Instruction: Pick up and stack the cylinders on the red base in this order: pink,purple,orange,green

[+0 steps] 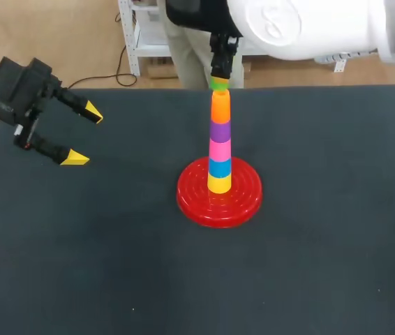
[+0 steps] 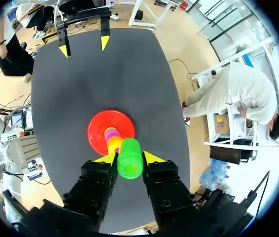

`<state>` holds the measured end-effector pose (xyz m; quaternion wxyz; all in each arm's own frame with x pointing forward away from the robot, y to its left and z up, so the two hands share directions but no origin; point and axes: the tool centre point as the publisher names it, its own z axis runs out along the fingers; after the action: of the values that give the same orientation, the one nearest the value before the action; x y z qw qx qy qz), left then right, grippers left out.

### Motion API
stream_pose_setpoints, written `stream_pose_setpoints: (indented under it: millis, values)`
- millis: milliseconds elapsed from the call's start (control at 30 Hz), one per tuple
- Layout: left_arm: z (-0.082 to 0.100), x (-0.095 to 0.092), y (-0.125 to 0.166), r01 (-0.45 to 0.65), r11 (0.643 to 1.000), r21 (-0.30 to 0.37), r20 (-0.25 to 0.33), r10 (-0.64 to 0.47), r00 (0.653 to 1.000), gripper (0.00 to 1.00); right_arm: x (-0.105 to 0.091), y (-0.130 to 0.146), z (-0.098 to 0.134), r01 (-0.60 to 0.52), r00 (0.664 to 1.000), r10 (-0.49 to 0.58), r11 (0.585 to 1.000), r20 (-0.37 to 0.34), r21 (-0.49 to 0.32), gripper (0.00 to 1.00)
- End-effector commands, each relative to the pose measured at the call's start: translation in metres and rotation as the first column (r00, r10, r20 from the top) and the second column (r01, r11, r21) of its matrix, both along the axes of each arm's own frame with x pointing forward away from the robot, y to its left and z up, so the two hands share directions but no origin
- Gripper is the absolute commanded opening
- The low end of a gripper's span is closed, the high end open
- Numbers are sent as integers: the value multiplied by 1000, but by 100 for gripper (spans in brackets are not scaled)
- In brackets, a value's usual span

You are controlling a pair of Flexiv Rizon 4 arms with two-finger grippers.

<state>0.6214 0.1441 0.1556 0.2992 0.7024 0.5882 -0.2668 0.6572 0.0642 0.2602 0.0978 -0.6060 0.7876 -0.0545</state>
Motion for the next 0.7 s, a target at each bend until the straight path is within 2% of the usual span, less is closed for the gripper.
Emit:
stream_pose_setpoints:
  millis: [33, 700]
  values:
    - [-1, 1, 1, 2, 1000, -1, 0, -2, 1000, 100, 3, 0, -3, 2, 1000, -2, 1000, -5, 3, 0]
    - [-1, 1, 1, 2, 1000, -1, 0, -2, 1000, 100, -8, 0, 9, -26, 1000, 26, 999, 10, 24, 0]
